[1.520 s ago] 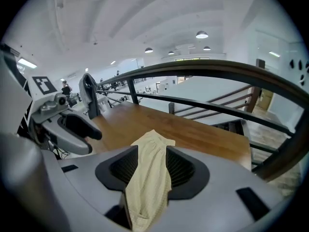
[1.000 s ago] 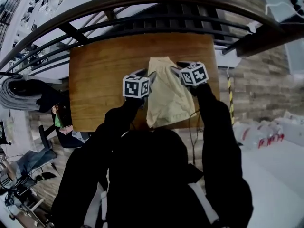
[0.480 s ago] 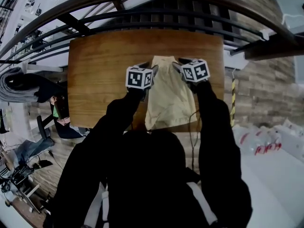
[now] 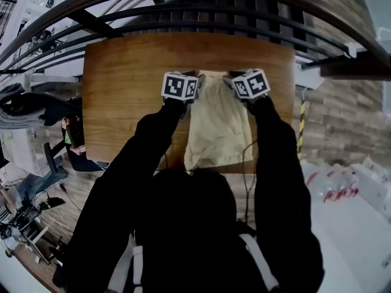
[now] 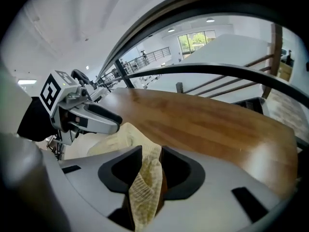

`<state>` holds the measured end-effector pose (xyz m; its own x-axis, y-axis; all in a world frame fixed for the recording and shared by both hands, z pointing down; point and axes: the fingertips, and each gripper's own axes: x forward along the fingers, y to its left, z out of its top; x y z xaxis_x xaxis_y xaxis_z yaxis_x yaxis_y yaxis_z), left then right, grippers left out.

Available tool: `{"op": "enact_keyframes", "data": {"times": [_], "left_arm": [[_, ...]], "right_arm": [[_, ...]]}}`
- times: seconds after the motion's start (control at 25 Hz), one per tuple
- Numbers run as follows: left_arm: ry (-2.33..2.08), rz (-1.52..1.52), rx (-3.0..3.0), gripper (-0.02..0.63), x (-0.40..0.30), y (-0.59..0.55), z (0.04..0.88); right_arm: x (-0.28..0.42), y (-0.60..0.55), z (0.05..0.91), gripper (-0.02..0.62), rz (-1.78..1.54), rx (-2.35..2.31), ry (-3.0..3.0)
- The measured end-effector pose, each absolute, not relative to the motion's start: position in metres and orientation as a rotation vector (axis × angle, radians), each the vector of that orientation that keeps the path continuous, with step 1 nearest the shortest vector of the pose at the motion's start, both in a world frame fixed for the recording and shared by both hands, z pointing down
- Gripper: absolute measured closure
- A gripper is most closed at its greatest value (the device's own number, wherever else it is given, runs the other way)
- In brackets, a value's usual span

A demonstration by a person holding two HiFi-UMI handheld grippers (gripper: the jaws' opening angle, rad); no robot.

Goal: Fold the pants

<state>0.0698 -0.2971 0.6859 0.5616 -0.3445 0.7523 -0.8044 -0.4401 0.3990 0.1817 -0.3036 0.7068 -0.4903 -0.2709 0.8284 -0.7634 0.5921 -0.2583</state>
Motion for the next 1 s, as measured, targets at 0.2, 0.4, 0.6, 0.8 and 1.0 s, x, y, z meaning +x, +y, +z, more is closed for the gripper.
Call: {"op": "enact_keyframes", "data": {"times": [0.2, 0.4, 0.6, 0.8, 1.0], "left_arm": [[-0.856, 0.847, 2.026, 0.442, 0.067, -0.295, 0.706], [-0.843, 0.894, 2.058, 0.521, 0.063, -0.297, 0.713], [-0.838, 0.916, 2.103, 0.572, 0.073, -0.297, 0.703], [-0.851, 0.897, 2.134, 0.577, 0.07, -0.296, 0.696], [-0.844, 0.885, 2.165, 0.577, 0.071, -0.297, 0.689]], "right_arm": [[0.175, -0.305, 0.723, 0.487, 0.762, 0.776, -1.993], [0.174, -0.307, 0.724, 0.536, 0.723, 0.761, -2.002], [0.18, -0.309, 0.71, 0.568, 0.611, 0.748, -2.025], [0.18, -0.309, 0.703, 0.569, 0.644, 0.753, -2.064], [0.182, -0.31, 0.697, 0.569, 0.631, 0.749, -2.087]]}}
